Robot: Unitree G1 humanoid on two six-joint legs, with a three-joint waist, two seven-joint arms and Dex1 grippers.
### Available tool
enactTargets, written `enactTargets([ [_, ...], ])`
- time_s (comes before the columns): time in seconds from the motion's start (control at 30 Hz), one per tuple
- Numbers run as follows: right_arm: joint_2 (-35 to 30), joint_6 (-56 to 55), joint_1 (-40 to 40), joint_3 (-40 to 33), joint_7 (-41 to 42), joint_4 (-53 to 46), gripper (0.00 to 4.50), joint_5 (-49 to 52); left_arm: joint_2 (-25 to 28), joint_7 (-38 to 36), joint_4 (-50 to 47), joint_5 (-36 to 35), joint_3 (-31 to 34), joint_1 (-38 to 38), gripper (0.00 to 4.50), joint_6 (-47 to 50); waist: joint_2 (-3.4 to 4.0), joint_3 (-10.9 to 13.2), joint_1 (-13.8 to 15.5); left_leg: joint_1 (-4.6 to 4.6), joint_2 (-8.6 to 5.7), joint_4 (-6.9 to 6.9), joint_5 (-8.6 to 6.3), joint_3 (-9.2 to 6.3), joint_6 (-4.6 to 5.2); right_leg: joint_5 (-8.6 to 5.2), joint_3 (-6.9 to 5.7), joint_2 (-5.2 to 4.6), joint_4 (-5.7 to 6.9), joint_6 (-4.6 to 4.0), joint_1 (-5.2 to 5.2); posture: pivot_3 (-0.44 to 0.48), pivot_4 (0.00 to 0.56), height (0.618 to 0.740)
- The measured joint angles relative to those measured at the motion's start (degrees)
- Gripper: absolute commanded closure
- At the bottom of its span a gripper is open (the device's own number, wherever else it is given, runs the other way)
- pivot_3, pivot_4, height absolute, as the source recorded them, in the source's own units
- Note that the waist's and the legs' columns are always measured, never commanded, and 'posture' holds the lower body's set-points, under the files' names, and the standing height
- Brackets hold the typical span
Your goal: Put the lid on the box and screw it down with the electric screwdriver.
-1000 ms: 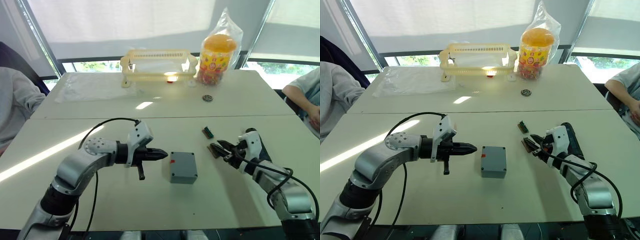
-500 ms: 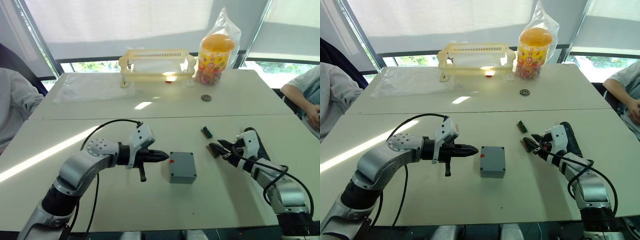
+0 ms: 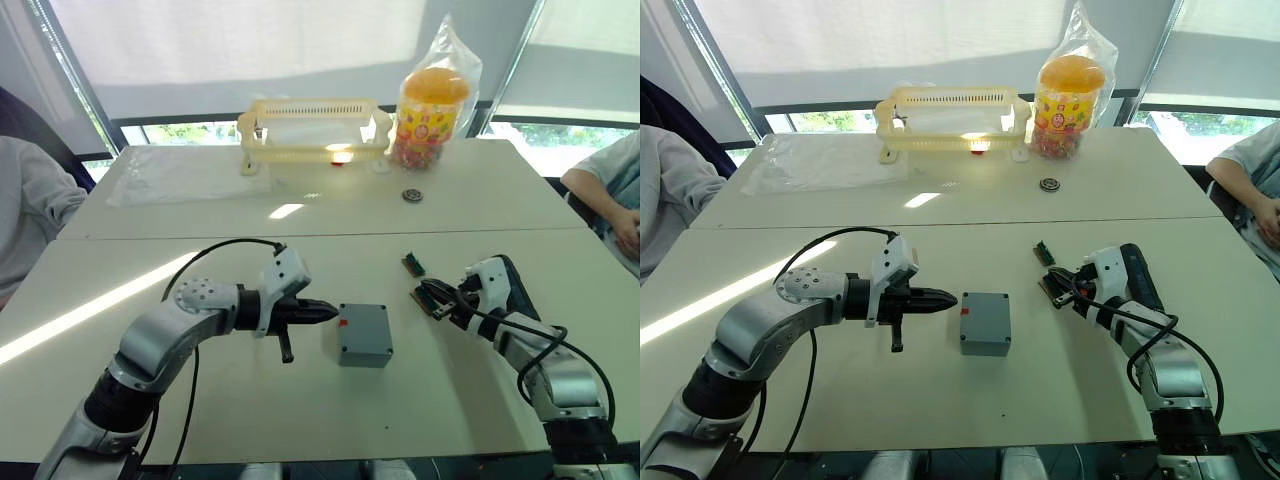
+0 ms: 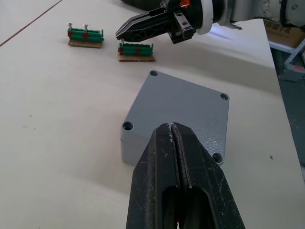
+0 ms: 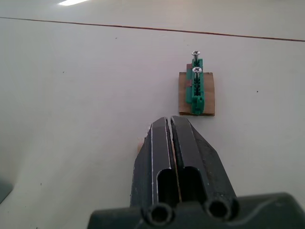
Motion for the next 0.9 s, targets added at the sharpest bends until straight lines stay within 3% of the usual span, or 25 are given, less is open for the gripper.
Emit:
enactTargets([
  [0.07, -0.01, -0.41, 0.0, -0.23, -0.66, 0.09, 3.19, -0.58, -0.03, 0.12, 0.0, 0.0, -0.01, 0.0, 4.5, -0.02, 0.0, 0.0, 0.0, 0.0, 0.0, 0.0, 0.0, 0.0, 0.0, 0.0, 0.0, 0.0, 0.0, 0.0, 0.0, 0.0, 0.15, 0.74],
  [0.2, -0.02, -1.25, 0.0, -1.44, -1.71, 0.1, 1.08, -1.24, -0.03, 0.18, 0.0, 0.01, -0.01, 0.09, 4.5, -0.09, 0.0, 0.0, 0.01, 0.0, 0.0, 0.0, 0.0, 0.0, 0.0, 0.0, 0.0, 0.0, 0.0, 0.0, 0.0, 0.0, 0.15, 0.74],
  [0.43, -0.05, 0.84, 1.86, -2.61, -0.1, -4.14, 1.08, 1.22, -0.06, 0.18, 0.02, 0.24, -0.13, 0.6, 4.5, -0.31, 0.0, 0.0, 0.0, 0.01, 0.0, 0.0, 0.0, -0.01, 0.0, 0.0, 0.0, 0.0, 0.01, 0.0, 0.0, 0.0, 0.15, 0.74],
  [0.87, -0.02, 0.86, 0.59, -0.17, 1.97, -2.17, 1.08, 0.43, -0.16, 0.24, -0.01, 0.56, -0.19, 0.66, 4.5, -0.82, 0.0, 0.0, -0.02, 0.01, 0.0, 0.0, 0.0, 0.0, 0.0, 0.0, 0.01, 0.0, 0.02, 0.0, 0.0, 0.0, 0.15, 0.74],
  [0.9, -0.01, 0.81, 0.31, -0.08, 2.0, -1.85, 1.32, 0.32, -0.15, 0.27, -0.02, 0.56, -0.18, 0.71, 4.5, -0.82, 0.0, 0.0, -0.01, 0.01, 0.0, 0.0, 0.0, 0.0, 0.0, 0.0, 0.0, 0.0, 0.02, 0.0, 0.0, 0.0, 0.15, 0.74],
])
